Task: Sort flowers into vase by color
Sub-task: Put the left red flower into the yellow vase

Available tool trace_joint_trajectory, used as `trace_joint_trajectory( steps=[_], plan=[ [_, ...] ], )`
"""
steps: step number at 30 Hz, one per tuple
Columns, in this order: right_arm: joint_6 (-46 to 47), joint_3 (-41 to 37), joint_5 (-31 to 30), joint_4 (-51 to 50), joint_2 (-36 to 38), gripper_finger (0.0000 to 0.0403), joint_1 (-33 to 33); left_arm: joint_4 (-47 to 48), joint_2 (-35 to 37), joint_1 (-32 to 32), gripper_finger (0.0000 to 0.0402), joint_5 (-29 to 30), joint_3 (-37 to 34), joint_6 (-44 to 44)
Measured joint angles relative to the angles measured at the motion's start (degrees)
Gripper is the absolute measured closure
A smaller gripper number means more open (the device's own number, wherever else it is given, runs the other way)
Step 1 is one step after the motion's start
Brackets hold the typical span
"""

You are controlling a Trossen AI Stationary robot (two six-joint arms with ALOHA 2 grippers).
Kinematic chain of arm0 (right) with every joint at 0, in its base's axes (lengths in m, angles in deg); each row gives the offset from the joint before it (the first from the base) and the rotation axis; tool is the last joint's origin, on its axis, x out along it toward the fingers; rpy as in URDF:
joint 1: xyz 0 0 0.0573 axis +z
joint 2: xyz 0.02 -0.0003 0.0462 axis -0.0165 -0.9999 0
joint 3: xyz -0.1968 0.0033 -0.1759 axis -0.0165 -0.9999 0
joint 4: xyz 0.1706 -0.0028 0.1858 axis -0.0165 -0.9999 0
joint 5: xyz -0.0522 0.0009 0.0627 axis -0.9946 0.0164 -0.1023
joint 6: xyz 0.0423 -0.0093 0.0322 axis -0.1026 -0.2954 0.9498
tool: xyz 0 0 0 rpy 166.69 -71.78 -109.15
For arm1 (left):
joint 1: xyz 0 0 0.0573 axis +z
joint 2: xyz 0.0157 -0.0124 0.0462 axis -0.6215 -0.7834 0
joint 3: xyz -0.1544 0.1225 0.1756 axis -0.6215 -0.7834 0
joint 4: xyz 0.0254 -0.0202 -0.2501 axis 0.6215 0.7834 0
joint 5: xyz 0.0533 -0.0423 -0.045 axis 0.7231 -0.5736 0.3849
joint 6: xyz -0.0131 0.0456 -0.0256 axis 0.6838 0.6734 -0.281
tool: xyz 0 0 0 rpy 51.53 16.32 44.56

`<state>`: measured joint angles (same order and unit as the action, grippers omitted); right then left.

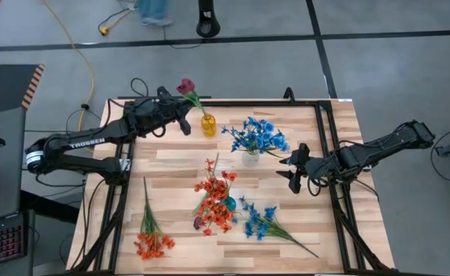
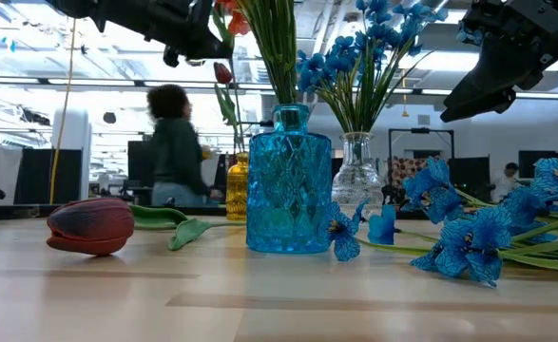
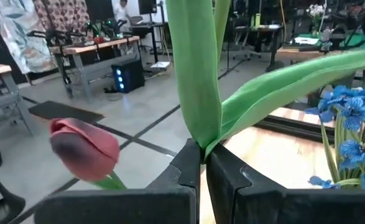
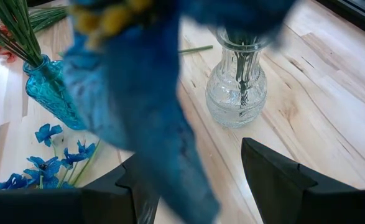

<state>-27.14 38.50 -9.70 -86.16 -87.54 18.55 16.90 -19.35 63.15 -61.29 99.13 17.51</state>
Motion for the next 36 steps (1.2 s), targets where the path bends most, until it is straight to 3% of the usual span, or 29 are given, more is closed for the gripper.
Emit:
trace_joint_trajectory(
  steps=[19,36],
  plan=[
    [-0.48,0.0,0.0,0.0,0.0,0.0163,0.02,1.21,-0.21,0.46,0.0401,-0.14,0.0,-5.14],
    [-0.48,0.0,0.0,-0.02,0.02,0.0163,0.02,1.27,-11.93,0.48,0.0398,0.2,0.0,-5.43]
  ],
)
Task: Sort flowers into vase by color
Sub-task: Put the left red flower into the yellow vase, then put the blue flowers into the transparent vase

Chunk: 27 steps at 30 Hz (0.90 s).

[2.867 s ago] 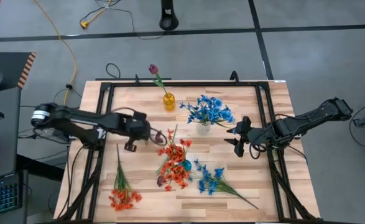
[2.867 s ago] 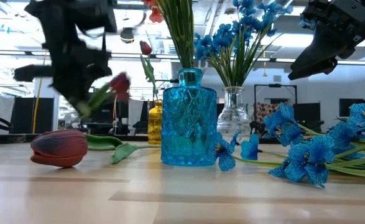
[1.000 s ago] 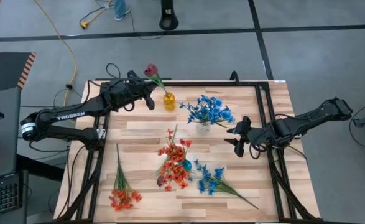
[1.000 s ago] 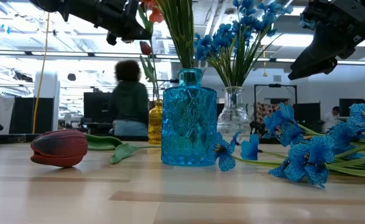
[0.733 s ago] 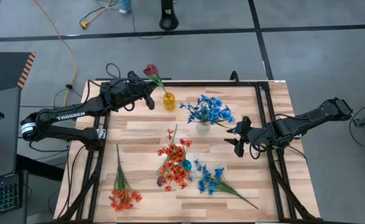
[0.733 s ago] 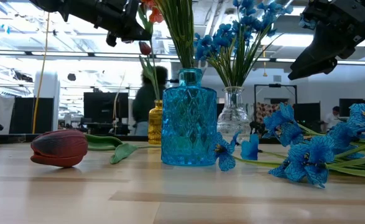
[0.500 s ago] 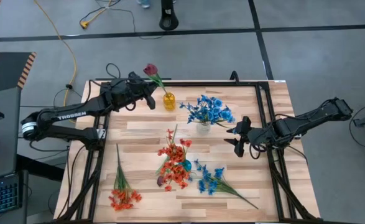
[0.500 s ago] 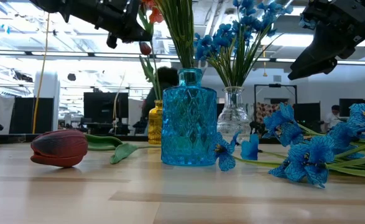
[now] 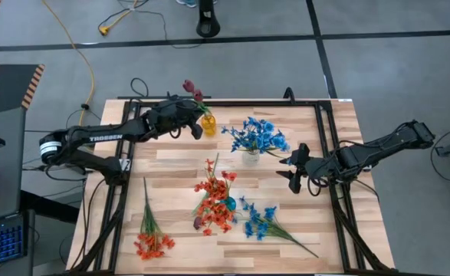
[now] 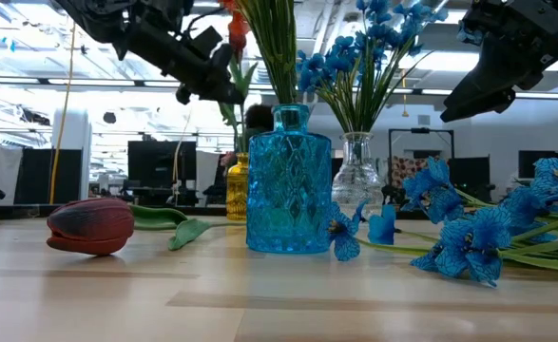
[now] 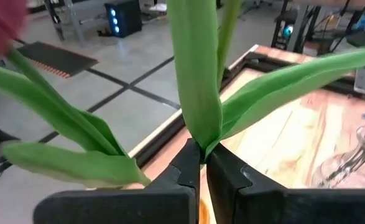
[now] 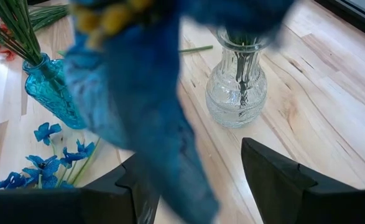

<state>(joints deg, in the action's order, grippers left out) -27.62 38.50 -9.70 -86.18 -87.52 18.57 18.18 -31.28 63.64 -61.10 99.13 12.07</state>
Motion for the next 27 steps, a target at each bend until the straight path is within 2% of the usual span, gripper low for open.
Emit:
trace_joint_trajectory(
  steps=[4,12,17,21,27],
  plan=[
    [0.0,0.0,-0.02,0.0,-0.02,0.0163,-0.02,-0.04,-0.36,-0.04,0.0367,-0.02,0.0,0.16],
    [0.01,0.0,0.0,0.0,-0.01,0.0163,-0.02,1.64,0.4,-0.04,0.025,0.24,0.0,0.06],
    [0.02,0.0,0.0,0.0,0.0,0.0163,0.0,5.68,1.44,-0.04,0.0195,-0.39,0.0,1.75],
    [0.03,0.0,0.0,0.11,-0.01,0.0163,-0.01,9.87,3.68,-0.06,0.0174,-0.37,0.0,5.12],
    [1.1,0.0,0.04,1.03,0.0,0.0163,-0.02,16.99,9.17,-0.04,0.0172,-0.28,0.0,8.1]
  ],
)
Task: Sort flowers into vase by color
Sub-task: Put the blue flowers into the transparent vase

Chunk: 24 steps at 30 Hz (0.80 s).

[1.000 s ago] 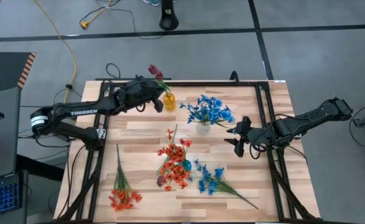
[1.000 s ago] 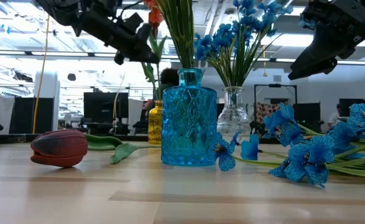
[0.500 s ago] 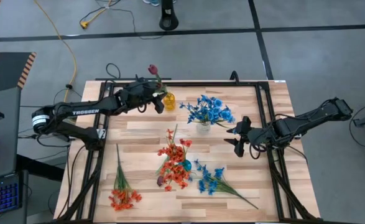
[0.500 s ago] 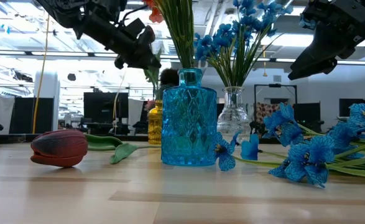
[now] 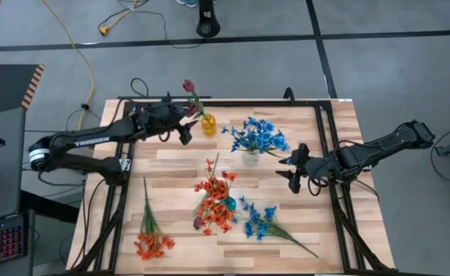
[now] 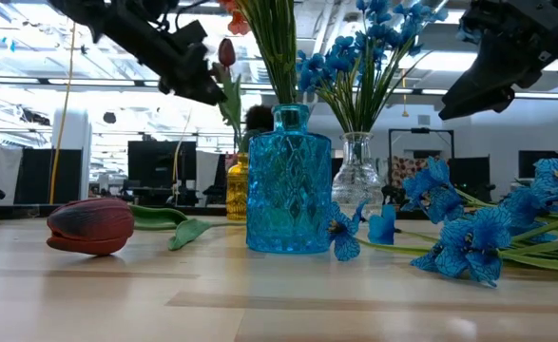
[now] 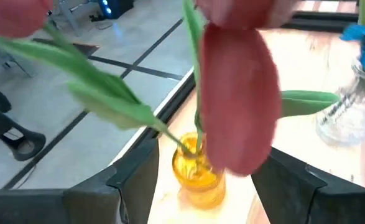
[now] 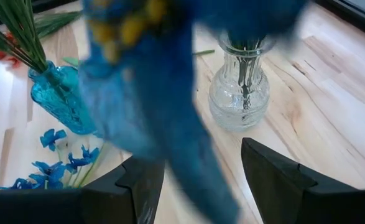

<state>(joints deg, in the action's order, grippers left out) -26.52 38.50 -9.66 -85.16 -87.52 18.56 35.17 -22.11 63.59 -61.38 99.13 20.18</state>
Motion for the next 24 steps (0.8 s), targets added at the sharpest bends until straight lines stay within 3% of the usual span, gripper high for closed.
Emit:
trace_joint_trajectory(
  steps=[10,19,24],
  plan=[
    [7.03,2.32,4.95,-0.18,0.0,0.0163,0.92,15.6,9.74,-0.15,0.0174,-1.26,0.0,-1.01],
    [13.29,5.19,5.07,0.0,-2.37,0.0163,9.06,27.99,12.26,-2.39,0.0174,-8.08,-0.01,-4.26],
    [21.34,5.2,5.07,0.51,-7.76,0.0163,14.57,28.34,12.12,-5.62,0.0174,-10.28,-2.04,-5.17]
  ],
)
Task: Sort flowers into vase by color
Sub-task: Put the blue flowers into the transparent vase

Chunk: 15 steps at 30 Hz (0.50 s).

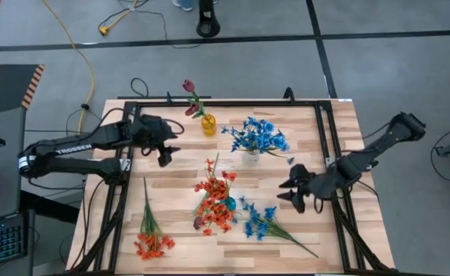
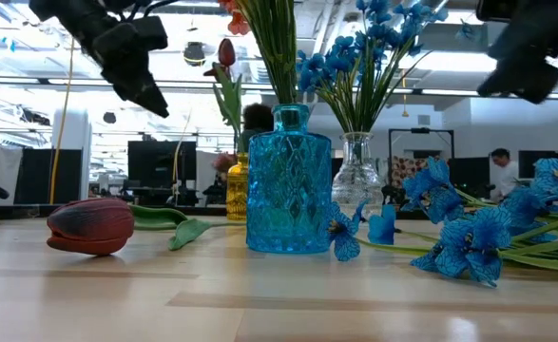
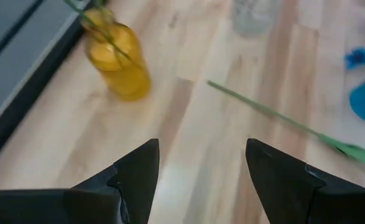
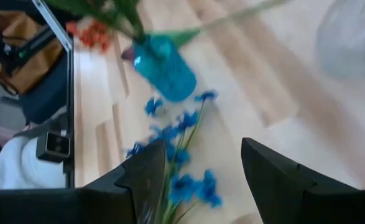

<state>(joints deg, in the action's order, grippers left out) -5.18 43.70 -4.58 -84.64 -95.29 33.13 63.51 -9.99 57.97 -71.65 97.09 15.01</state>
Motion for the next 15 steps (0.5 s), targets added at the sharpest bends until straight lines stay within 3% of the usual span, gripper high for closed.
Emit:
trace_joint_trajectory(
  steps=[10,15],
  plan=[
    [13.24,0.15,2.16,9.53,-15.29,0.0163,9.35,-2.51,0.0,-5.59,0.0174,0.09,-4.35,-3.02],
    [18.5,4.2,5.34,9.45,-22.8,0.0163,12.56,-2.87,0.0,-6.99,0.0174,0.16,-4.5,-4.37]
  ],
)
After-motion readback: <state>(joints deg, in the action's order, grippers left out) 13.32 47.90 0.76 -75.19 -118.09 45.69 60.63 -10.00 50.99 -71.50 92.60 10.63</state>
